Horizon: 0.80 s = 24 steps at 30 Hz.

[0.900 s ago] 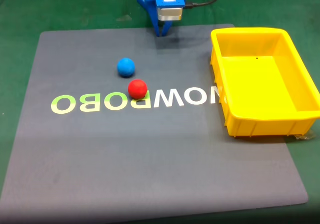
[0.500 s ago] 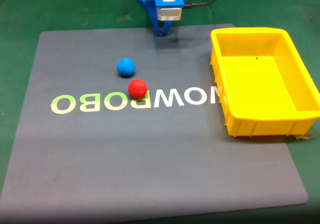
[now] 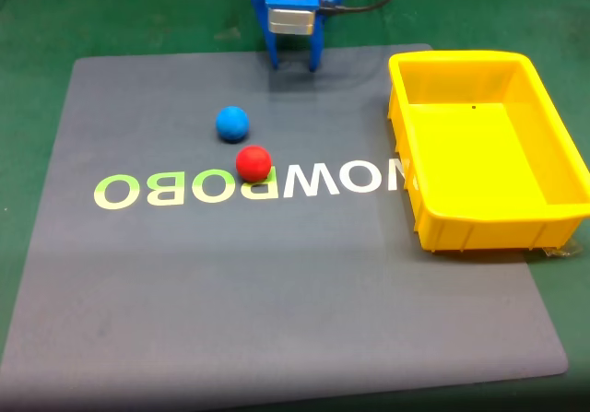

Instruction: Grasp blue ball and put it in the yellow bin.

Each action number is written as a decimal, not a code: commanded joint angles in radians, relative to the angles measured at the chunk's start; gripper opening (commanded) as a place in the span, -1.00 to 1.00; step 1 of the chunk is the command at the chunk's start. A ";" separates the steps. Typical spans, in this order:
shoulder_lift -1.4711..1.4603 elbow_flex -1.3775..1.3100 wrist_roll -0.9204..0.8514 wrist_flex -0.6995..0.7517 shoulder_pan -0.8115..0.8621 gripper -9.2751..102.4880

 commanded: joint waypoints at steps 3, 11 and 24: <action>-0.052 -0.129 -0.107 -0.129 0.129 -0.22; -0.584 -0.371 -0.067 -0.434 0.196 -0.23; -1.065 -0.560 -0.067 -0.738 0.227 -0.23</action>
